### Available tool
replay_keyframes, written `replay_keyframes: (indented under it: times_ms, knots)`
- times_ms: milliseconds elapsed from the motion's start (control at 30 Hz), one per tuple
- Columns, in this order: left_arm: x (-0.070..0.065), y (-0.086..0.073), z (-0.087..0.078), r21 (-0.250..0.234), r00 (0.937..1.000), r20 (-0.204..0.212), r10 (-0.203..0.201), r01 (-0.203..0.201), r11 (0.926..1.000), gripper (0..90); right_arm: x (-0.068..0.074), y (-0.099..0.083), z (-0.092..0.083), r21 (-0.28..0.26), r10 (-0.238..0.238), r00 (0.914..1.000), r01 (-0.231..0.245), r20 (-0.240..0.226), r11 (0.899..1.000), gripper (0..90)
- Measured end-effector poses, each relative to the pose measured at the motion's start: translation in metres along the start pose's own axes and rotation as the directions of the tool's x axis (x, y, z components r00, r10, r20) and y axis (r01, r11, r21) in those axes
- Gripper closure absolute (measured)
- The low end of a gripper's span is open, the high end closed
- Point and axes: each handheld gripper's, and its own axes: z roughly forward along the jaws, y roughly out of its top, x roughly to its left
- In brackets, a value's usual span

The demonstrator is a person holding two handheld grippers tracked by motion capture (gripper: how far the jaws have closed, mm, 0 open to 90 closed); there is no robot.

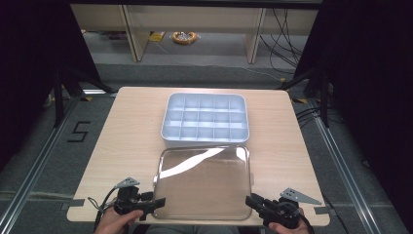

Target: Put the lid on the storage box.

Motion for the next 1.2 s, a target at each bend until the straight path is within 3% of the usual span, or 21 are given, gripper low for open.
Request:
replay_keyframes:
  times_ms: [33,67,100,133,267,300,333,467,567,633,667,733,800,833,933,967,1000,1067,1100,1133,1200]
  knots:
    - [0.0,0.001,0.0,0.001,1.0,-0.003,-0.008,0.008,1.0,30.6,0.001,0.0,-0.001,0.005,-0.017,0.9999,0.017,-0.001,1.0,67.6]
    - [0.001,0.002,0.0,0.0,0.9999,0.0,-0.013,0.013,0.9999,29.7,0.003,0.0,0.0,0.015,0.005,1.0,-0.005,0.003,1.0,67.7]
    - [0.002,0.002,0.0,0.0,0.9998,0.002,-0.02,0.02,0.9998,29.2,0.001,0.0,0.001,0.002,-0.051,0.9985,0.051,0.018,0.999,67.7]
    - [0.002,0.003,0.001,-0.004,0.9996,0.007,-0.029,0.029,0.9996,28.4,0.0,0.0,0.0,0.003,-0.062,0.9981,0.062,0.006,0.998,67.9]
    - [0.005,0.004,0.001,0.0,0.9987,0.023,-0.046,0.046,0.9989,29.6,0.005,0.001,0.0,0.016,-0.028,0.9996,0.028,-0.007,0.999,67.9]
    - [0.006,0.004,0.0,0.002,0.9983,0.028,-0.051,0.051,0.9987,29.6,0.002,0.001,0.001,0.004,-0.075,0.9972,0.075,-0.001,0.997,67.9]
    - [0.007,0.004,0.0,-0.002,0.9974,0.033,-0.063,0.064,0.998,29.8,0.002,0.001,0.001,0.006,-0.076,0.9971,0.076,-0.006,0.997,67.9]
    - [0.011,0.004,-0.001,-0.02,0.9977,0.001,-0.068,0.068,0.9975,44.6,-0.001,0.001,0.002,0.003,-0.078,0.997,0.078,0.001,0.997,67.9]
    - [0.014,0.003,-0.003,-0.044,0.9939,0.025,-0.107,0.108,0.9932,53.2,-0.001,0.001,0.002,0.015,-0.06,0.9982,0.06,0.008,0.998,67.8]
    - [0.014,0.004,-0.006,-0.072,0.9936,0.032,-0.108,0.11,0.9913,57.8,-0.003,0.001,0.002,0.019,-0.085,0.9961,0.084,0.023,0.996,68.1]
    - [0.013,0.004,-0.009,-0.103,0.9958,0.031,-0.087,0.089,0.9906,59.6,-0.001,0.0,0.002,0.036,-0.034,0.9989,0.033,0.031,0.999,68.1]
    - [0.01,0.006,-0.012,-0.146,0.9971,0.027,-0.071,0.074,0.9865,64.5,-0.005,0.001,0.003,0.022,-0.069,0.9968,0.069,0.039,0.997,68.0]
    - [0.009,0.008,-0.016,-0.176,0.9975,0.036,-0.061,0.067,0.982,66.6,-0.003,0.001,0.003,0.031,-0.026,0.9988,0.025,0.041,0.999,68.1]
    - [0.007,0.008,-0.017,-0.196,0.9977,0.035,-0.058,0.064,0.9784,67.5,-0.005,0.001,0.002,0.026,-0.049,0.9979,0.048,0.042,0.998,68.1]
    - [0.004,0.01,-0.021,-0.199,0.9991,0.03,-0.031,0.036,0.9793,68.3,-0.005,0.001,0.005,0.032,-0.036,0.9976,0.034,0.059,0.999,68.0]
    - [0.003,0.011,-0.022,-0.202,0.9991,0.032,-0.027,0.033,0.9789,68.3,-0.001,0.002,0.003,0.052,0.018,0.997,-0.022,0.075,0.998,68.0]
    - [0.002,0.011,-0.022,-0.203,0.9994,0.026,-0.021,0.026,0.9789,68.3,-0.005,0.003,0.005,0.022,-0.029,0.9979,0.028,0.057,0.999,68.0]
    - [0.0,0.012,-0.022,-0.199,0.9998,0.021,-0.006,0.01,0.98,68.2,-0.004,0.005,0.005,0.02,0.002,0.998,-0.003,0.064,1.0,67.9]
    - [-0.001,0.013,-0.023,-0.192,0.9999,0.012,-0.006,0.008,0.9814,68.2,-0.007,0.007,0.005,0.016,-0.037,0.9972,0.036,0.066,0.999,67.8]
    - [-0.002,0.013,-0.021,-0.209,0.9997,0.026,-0.005,0.011,0.9778,68.1,-0.008,0.008,0.004,0.013,-0.033,0.9969,0.032,0.072,0.999,67.7]
    - [-0.003,0.016,-0.021,-0.194,0.9996,0.023,0.014,-0.009,0.981,67.5,-0.01,0.012,0.005,0.004,-0.037,0.9961,0.037,0.08,0.999,67.2]
